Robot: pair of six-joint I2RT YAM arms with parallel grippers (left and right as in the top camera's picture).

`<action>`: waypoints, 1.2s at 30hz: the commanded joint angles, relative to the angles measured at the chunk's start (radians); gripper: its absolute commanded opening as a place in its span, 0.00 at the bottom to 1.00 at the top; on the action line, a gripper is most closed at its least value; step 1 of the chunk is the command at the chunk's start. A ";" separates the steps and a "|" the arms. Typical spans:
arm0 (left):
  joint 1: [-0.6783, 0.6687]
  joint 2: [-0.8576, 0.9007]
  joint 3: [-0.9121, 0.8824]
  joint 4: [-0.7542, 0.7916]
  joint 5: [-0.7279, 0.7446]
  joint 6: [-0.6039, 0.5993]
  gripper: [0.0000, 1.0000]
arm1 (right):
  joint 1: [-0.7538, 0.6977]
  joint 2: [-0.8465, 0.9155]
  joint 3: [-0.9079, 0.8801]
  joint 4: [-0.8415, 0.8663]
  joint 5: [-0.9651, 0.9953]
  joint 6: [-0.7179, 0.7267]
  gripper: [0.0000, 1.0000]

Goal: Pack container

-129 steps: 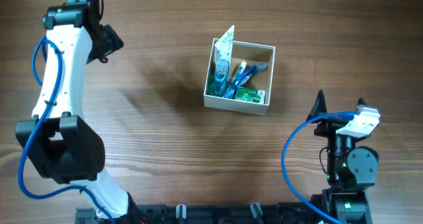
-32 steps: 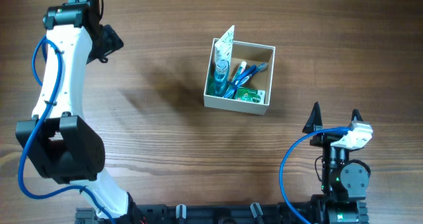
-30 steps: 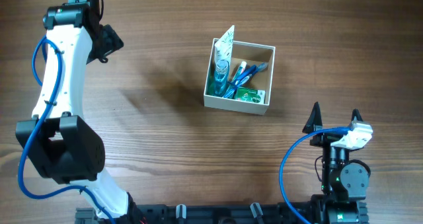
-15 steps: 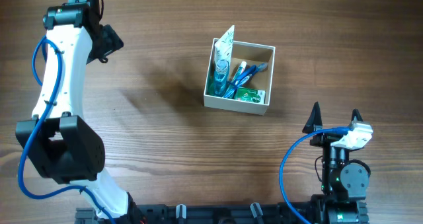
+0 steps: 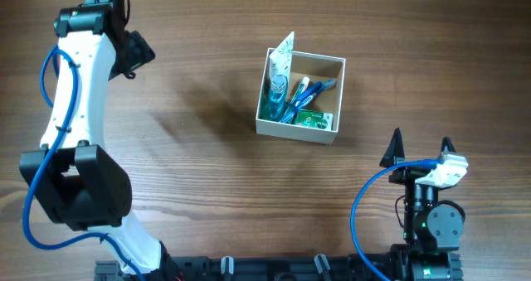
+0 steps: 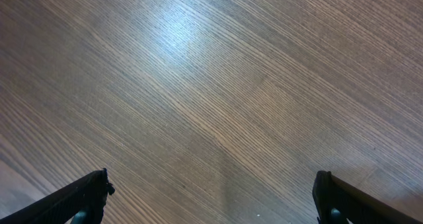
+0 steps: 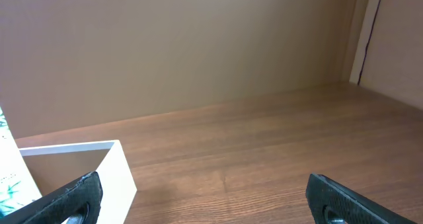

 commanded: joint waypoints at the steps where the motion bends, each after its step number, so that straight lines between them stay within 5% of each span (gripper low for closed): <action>1: 0.004 0.004 0.001 -0.004 -0.009 -0.003 1.00 | -0.002 -0.013 -0.002 0.001 -0.011 0.018 1.00; 36: -0.124 -0.235 0.001 0.071 -0.002 -0.006 1.00 | -0.002 -0.013 -0.002 0.001 -0.011 0.018 1.00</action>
